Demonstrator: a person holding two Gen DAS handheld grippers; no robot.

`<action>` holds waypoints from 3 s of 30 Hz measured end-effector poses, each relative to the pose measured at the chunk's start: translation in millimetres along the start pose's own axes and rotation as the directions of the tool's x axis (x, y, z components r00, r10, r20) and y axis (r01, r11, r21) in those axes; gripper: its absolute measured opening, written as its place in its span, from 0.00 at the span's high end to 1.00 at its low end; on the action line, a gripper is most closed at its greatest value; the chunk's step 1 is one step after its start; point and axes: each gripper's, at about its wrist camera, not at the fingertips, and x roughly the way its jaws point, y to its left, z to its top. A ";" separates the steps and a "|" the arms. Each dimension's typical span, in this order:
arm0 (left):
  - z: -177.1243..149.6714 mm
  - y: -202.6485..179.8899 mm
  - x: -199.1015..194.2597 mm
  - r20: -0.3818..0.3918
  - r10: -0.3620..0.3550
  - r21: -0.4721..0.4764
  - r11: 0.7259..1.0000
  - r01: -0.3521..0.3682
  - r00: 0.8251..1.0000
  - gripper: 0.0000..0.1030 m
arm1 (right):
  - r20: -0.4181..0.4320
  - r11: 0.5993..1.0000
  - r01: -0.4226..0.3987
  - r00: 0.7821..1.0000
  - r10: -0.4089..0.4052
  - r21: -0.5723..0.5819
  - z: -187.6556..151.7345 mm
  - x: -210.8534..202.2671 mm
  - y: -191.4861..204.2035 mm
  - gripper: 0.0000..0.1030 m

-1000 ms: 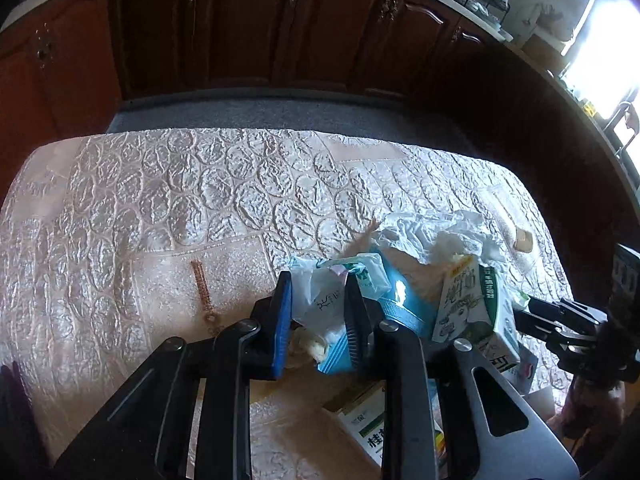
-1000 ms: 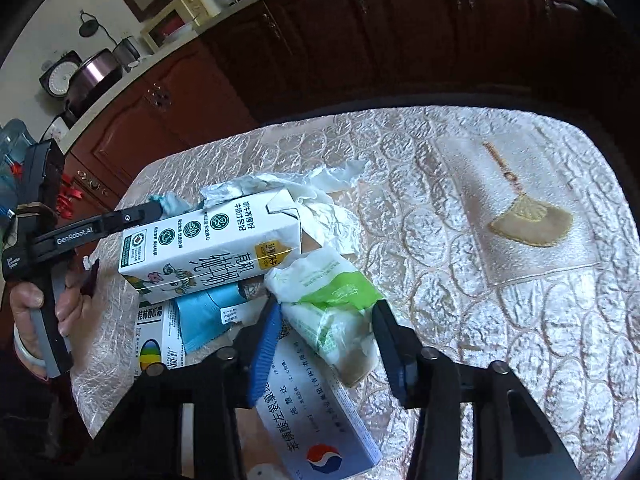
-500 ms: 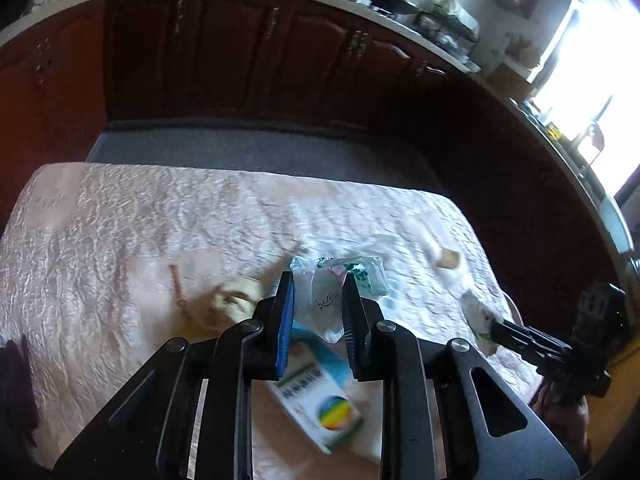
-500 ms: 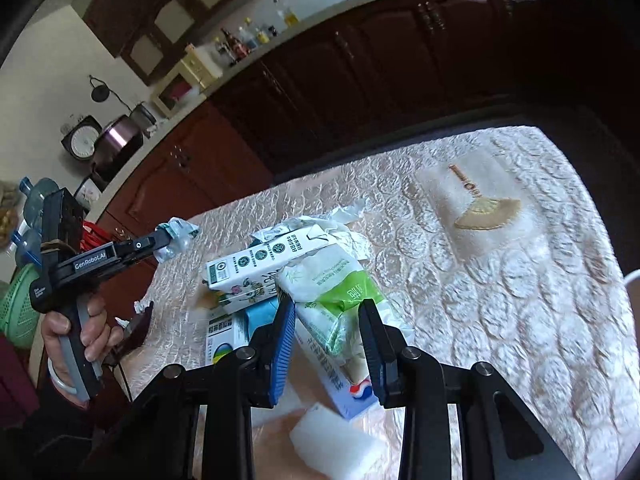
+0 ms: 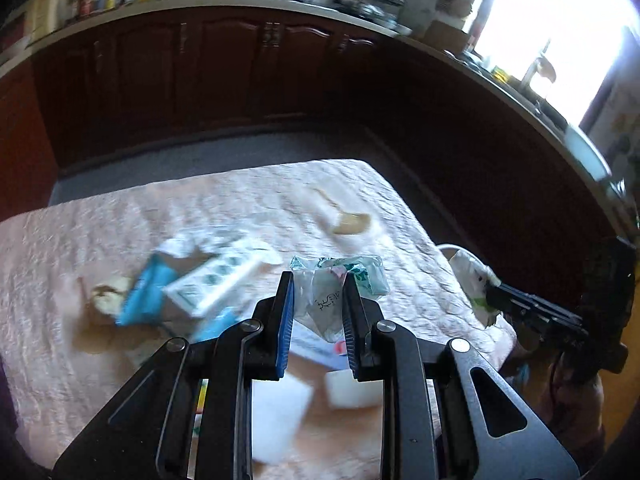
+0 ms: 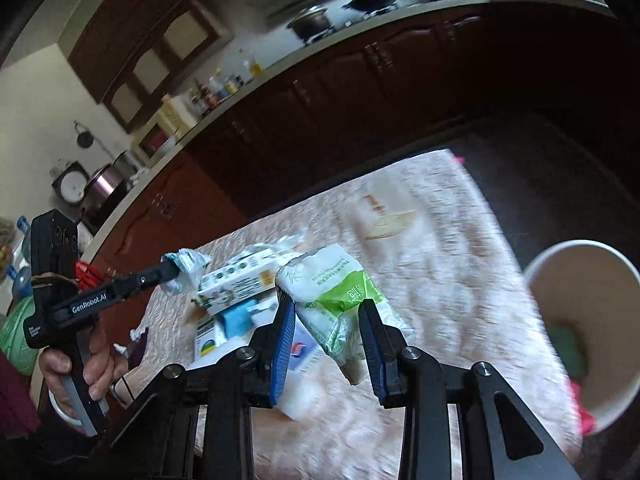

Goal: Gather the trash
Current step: 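Carry both items over the white bucket and open both tools, then move both open tools back toward the remaining trash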

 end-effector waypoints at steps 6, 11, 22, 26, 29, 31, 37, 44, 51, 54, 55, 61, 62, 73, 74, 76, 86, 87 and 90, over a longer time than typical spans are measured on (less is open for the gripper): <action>3.4 -62.5 19.7 -0.027 -0.047 0.087 0.995 0.049 0.999 0.81 | 0.050 0.996 0.064 0.997 -0.067 0.062 -4.3 -40.7 -39.3 0.69; 7.7 -108.4 36.1 -0.049 -0.086 0.150 0.984 0.092 0.995 0.81 | 0.077 0.986 0.121 0.988 -0.130 0.119 -9.1 -70.1 -71.6 0.69; 13.1 -177.5 86.7 -0.148 -0.191 0.177 0.960 0.216 0.970 0.81 | 0.080 0.944 0.211 0.968 -0.238 0.254 -24.4 -100.5 -136.3 0.69; 13.1 -199.6 108.2 -0.185 -0.220 0.171 0.953 0.252 0.958 0.81 | 0.058 0.921 0.237 0.962 -0.267 0.309 -29.1 -100.5 -158.9 0.69; 12.7 -214.7 126.4 -0.213 -0.237 0.158 0.949 0.272 0.948 0.81 | 0.037 0.907 0.259 0.957 -0.287 0.333 -33.3 -99.3 -173.1 0.69; 12.7 -221.4 134.9 -0.223 -0.247 0.146 0.948 0.283 0.943 0.81 | 0.030 0.901 0.269 0.955 -0.296 0.341 -33.5 -99.0 -179.3 0.69; 10.8 -233.9 157.2 -0.240 -0.282 0.092 0.946 0.310 0.929 0.65 | 0.008 0.864 0.344 0.928 -0.372 0.368 -32.1 -97.3 -193.2 0.46; 7.4 -233.6 159.8 -0.241 -0.263 0.101 0.950 0.294 0.934 0.51 | 0.009 0.860 0.351 0.925 -0.381 0.370 -35.8 -100.4 -194.9 0.43; 5.5 -213.4 144.8 -0.203 -0.214 0.108 0.965 0.239 0.955 0.51 | 0.002 0.866 0.361 0.923 -0.386 0.346 -39.6 -95.4 -182.8 0.39; 3.7 -202.3 136.3 -0.182 -0.187 0.111 0.972 0.209 0.965 0.51 | 0.002 0.871 0.368 0.921 -0.390 0.325 -39.6 -94.3 -173.5 0.38; 3.2 -199.6 133.9 -0.178 -0.176 0.113 0.974 0.197 0.968 0.51 | 0.001 0.873 0.371 0.920 -0.391 0.316 -38.7 -93.7 -169.5 0.38; -1.1 -177.0 114.2 -0.141 -0.120 0.113 0.984 0.136 0.983 0.51 | 0.007 0.885 0.364 0.924 -0.382 0.290 -34.9 -91.5 -149.9 0.36; -0.7 -174.2 110.9 -0.132 -0.110 0.117 0.985 0.125 0.985 0.51 | 0.010 0.888 0.362 0.925 -0.381 0.284 -34.0 -91.1 -145.6 0.36; -8.0 -134.0 64.2 -0.033 0.002 0.116 0.993 0.002 0.999 0.51 | 0.045 0.928 0.325 0.940 -0.338 0.182 -19.1 -76.3 -85.5 0.32; -9.2 -130.2 61.2 -0.027 0.009 0.113 0.994 -0.005 1.000 0.51 | 0.047 0.931 0.322 0.941 -0.334 0.175 -19.3 -75.4 -81.6 0.32; -10.1 -122.4 54.4 -0.016 0.020 0.100 0.995 -0.018 1.000 0.51 | 0.052 0.936 0.314 0.944 -0.326 0.156 -17.9 -71.8 -69.7 0.32; -18.4 -87.3 20.2 0.043 0.064 0.063 0.996 -0.067 0.997 0.51 | 0.057 0.952 0.293 0.953 -0.298 0.084 -17.1 -54.8 -25.3 0.28; -20.3 -83.7 16.7 0.052 0.076 0.063 0.995 -0.079 0.996 0.51 | 0.054 0.954 0.289 0.954 -0.294 0.076 -17.5 -52.2 -21.3 0.27; -24.7 -73.3 8.4 0.071 0.108 0.061 0.992 -0.113 0.992 0.51 | 0.045 0.960 0.277 0.959 -0.279 0.052 -17.5 -43.0 -8.5 0.27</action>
